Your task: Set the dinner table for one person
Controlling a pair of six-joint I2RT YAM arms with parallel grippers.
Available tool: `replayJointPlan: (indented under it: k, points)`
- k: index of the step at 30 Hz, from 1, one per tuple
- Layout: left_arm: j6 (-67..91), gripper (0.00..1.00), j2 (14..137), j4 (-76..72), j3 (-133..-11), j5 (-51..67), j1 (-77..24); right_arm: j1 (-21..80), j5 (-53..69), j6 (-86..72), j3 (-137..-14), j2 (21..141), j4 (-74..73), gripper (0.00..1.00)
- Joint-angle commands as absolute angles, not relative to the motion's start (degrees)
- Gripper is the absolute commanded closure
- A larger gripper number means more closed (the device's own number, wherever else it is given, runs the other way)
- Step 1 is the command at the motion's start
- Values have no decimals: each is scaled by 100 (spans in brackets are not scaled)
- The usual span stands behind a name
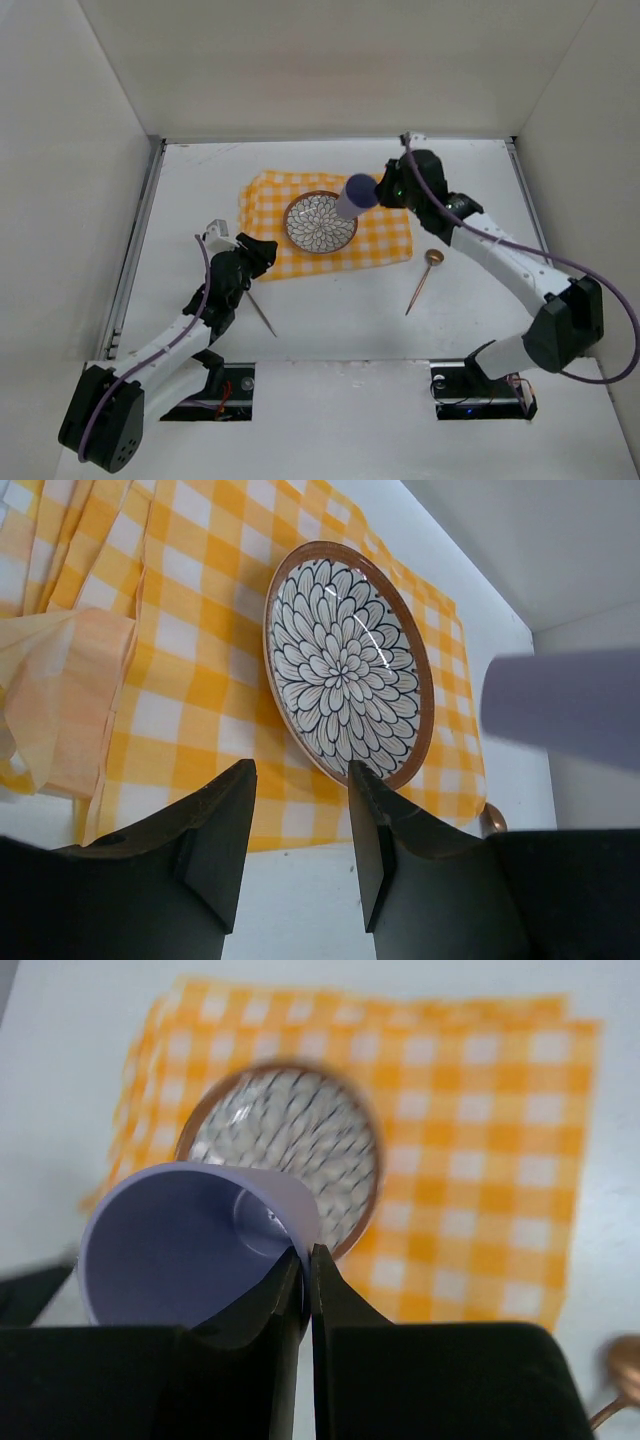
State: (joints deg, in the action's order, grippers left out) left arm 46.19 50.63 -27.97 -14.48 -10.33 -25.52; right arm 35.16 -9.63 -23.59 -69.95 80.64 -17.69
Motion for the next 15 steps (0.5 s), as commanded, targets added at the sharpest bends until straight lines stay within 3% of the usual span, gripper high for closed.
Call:
replayJointPlan:
  k: [1,8,15]
  points:
    - [4658,61,5036,-2997,-1415,-1081,-2588,2609,-765,-2609,-7548,8611,-994,89]
    - [4676,61,5238,-3041,-1433,-1063,-2561,1736,-835,-2751,-8674,10167,-1151,89]
    - [4702,60,5546,-3208,-1450,-1011,-2588,1542,-835,-2778,-9087,10731,-1186,89]
